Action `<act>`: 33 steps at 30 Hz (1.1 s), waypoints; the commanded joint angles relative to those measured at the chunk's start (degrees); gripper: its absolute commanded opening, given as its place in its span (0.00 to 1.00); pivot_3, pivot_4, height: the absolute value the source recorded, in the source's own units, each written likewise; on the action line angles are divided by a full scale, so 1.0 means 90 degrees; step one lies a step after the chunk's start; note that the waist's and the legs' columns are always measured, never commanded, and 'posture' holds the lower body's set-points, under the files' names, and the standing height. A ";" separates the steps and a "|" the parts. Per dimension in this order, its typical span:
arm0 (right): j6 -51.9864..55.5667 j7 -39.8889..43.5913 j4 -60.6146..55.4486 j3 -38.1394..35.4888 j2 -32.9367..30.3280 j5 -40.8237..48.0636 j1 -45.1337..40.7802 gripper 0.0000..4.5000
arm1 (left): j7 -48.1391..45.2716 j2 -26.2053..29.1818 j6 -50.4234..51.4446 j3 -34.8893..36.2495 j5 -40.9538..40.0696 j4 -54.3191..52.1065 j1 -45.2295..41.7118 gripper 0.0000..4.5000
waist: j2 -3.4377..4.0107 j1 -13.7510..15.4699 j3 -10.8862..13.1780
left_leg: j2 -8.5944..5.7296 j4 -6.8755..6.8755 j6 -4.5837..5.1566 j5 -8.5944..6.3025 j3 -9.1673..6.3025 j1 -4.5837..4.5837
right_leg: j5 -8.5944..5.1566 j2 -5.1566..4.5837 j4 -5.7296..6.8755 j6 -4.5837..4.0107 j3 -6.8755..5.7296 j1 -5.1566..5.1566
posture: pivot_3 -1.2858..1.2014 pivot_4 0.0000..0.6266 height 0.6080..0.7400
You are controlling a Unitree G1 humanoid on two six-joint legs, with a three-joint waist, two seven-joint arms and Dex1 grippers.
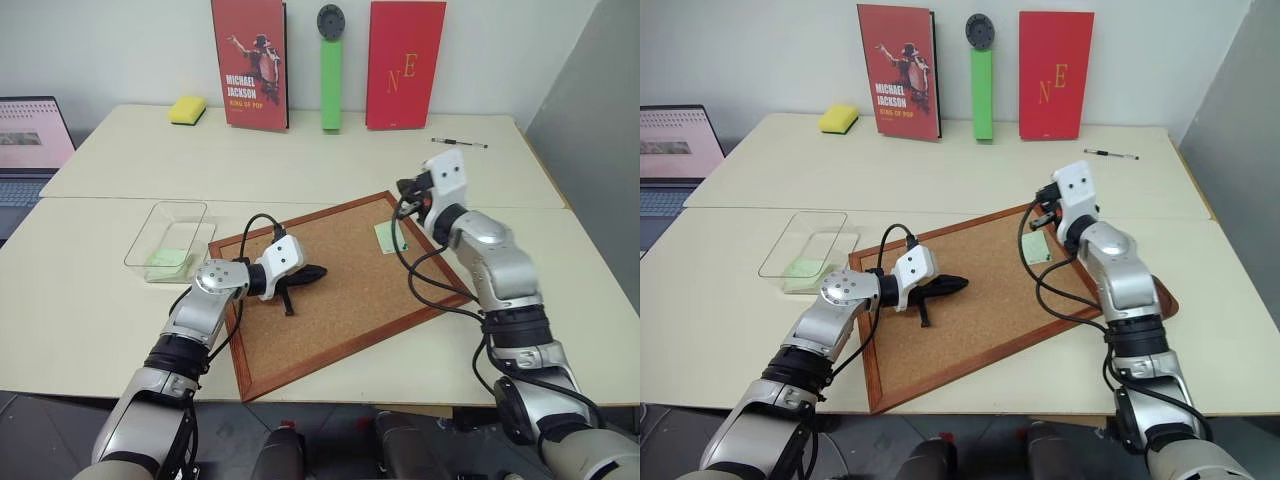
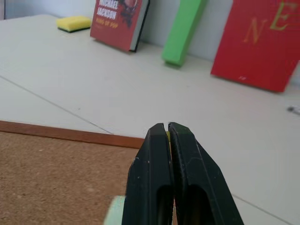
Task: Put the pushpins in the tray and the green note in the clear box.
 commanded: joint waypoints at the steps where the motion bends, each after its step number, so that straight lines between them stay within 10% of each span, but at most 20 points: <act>1: 0.0502 0.0025 -0.1431 -0.0340 -0.0649 -0.0177 0.1089 0.01 | -0.0024 0.0073 -0.0005 -0.0045 0.0134 0.0166 -0.0028 0.00 | 0.0001 0.0023 0.0000 | 0.0000 0.0000 0.0000 0.0000 0.0002 -0.0001 | 0.0000 0.0000 -0.0001 0.0000 0.0002 -0.0001 | 0.52 0.24 1.00; 18: 0.0668 0.0029 -0.2167 -0.0495 -0.1861 -0.1001 0.3298 0.01 | -0.0128 -0.0028 -0.0386 -0.0102 0.0210 0.0667 -0.0367 0.00 | 0.0005 0.0016 -0.0003 | -0.0002 0.0011 0.0012 0.0010 0.0012 0.0012 | -0.0002 0.0001 0.0003 0.0001 0.0015 0.0007 | 0.52 0.24 1.00; 33: 0.0960 0.0158 -0.2345 -0.0796 -0.1956 -0.1003 0.3248 0.64 | -0.0118 -0.0038 -0.0548 -0.0091 0.0233 0.0868 -0.0404 0.00 | 0.0005 0.0026 -0.0003 | -0.0002 0.0011 0.0012 0.0010 0.0011 0.0011 | -0.0006 0.0001 -0.0001 -0.0005 0.0014 0.0007 | 0.52 0.24 1.00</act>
